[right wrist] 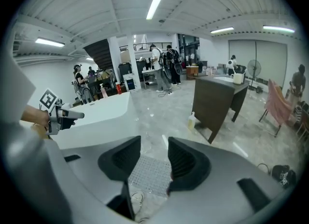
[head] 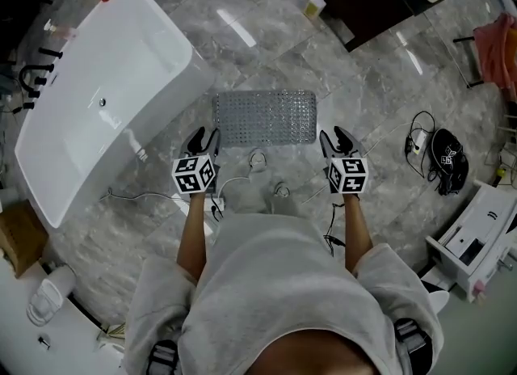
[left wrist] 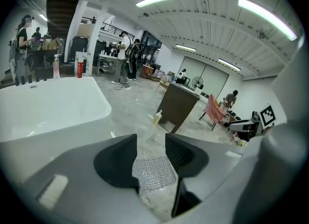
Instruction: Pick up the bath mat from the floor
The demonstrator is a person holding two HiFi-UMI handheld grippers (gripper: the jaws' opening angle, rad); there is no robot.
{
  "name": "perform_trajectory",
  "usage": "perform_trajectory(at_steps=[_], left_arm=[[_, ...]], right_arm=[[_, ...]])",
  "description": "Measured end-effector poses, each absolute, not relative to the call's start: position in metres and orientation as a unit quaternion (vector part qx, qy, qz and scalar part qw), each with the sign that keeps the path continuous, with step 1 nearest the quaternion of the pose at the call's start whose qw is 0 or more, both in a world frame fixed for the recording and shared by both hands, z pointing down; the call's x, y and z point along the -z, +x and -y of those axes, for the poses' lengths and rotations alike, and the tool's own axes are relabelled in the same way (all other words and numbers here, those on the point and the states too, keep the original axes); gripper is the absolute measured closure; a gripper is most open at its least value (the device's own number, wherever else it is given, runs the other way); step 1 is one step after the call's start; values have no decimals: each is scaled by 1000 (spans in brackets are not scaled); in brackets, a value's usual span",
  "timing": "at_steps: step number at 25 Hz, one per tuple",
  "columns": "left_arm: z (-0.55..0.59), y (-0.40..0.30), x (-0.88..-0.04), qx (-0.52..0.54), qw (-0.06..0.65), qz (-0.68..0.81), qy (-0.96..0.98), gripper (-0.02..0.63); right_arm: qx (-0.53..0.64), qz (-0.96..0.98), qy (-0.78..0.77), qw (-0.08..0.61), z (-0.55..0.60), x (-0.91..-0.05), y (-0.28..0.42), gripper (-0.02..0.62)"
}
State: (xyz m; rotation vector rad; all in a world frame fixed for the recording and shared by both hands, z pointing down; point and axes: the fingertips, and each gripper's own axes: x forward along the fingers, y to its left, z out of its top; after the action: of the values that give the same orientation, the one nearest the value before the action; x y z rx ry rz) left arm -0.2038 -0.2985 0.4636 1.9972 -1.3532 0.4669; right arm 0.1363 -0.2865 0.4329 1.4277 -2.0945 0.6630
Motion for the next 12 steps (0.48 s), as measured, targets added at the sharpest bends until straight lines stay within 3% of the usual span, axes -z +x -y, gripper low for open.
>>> perform_trajectory(at_steps=[12], left_arm=[[293, -217, -509, -191, 337, 543, 745, 426]], right_arm=[[-258, 773, 518, 262, 280, -483, 149, 425]])
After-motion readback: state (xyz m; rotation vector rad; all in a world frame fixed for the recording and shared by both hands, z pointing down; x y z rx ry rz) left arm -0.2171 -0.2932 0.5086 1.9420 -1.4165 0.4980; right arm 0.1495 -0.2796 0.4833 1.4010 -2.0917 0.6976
